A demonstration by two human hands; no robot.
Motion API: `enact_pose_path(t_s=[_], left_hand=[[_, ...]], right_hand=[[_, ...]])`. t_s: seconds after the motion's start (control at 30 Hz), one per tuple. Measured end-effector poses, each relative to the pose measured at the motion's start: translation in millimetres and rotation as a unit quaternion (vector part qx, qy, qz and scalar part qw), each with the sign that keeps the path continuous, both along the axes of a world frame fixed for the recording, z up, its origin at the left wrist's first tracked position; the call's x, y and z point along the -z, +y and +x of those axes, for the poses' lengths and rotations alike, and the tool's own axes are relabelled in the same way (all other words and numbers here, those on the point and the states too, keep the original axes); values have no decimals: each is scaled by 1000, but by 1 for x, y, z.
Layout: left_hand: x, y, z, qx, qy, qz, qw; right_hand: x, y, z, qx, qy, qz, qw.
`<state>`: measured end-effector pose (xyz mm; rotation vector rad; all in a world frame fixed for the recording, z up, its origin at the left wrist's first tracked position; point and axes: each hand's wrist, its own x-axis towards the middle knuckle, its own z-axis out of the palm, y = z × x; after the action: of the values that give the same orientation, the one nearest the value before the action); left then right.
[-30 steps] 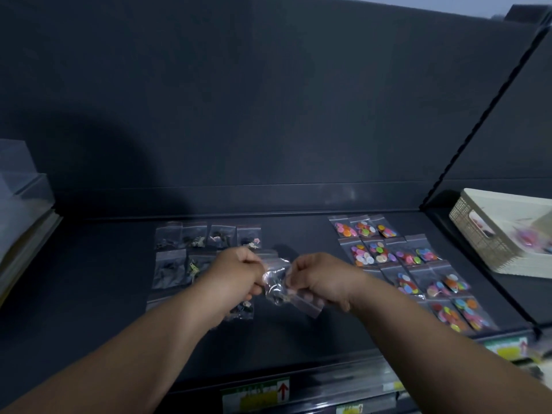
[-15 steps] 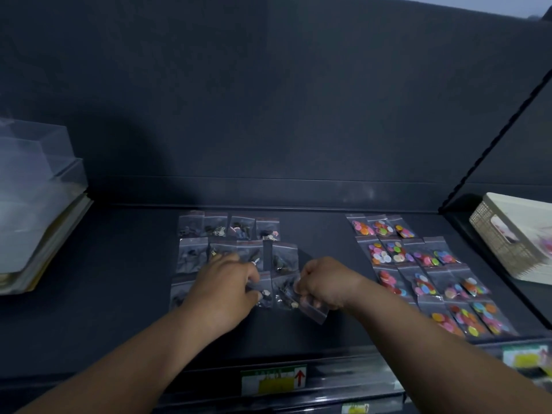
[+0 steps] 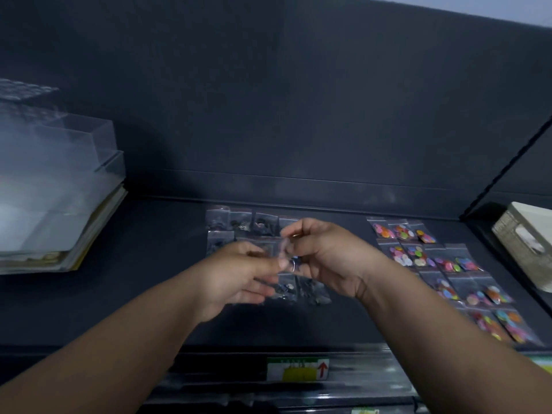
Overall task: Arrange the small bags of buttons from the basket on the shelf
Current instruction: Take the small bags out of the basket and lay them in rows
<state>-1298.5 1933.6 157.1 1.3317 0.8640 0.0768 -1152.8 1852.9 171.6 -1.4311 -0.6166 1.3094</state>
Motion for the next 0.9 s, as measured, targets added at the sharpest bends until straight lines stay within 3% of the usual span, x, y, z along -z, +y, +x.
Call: enact_pose_path(t_s=[0.13,0.23,0.43,0.6,0.7,0.8,0.9], left_hand=[[1,13,-16,-108,-36,-13,993],[2,21,-27,-137,-37,10,990],[15,23,-47,-82,29,136,987],[34,26,-61,-41,78,179,980],[41,27,-67,-7,116,254,960],[42,28,-72,11,126,328,936],[42,27,-75,38,111,373,921]], right_hand=[[12,7,-17,-31,-53,-37,997],[19,11,-29,-58,-79,-66,993],[35,14,-62,-113,-125,-98,981],[46,17,-77,-153,-166,-123,967],[48,17,-75,-166,-264,-147,939],[49,17,-65,-155,-417,-112,889],[55,15,-65,-137,-435,-47,889]])
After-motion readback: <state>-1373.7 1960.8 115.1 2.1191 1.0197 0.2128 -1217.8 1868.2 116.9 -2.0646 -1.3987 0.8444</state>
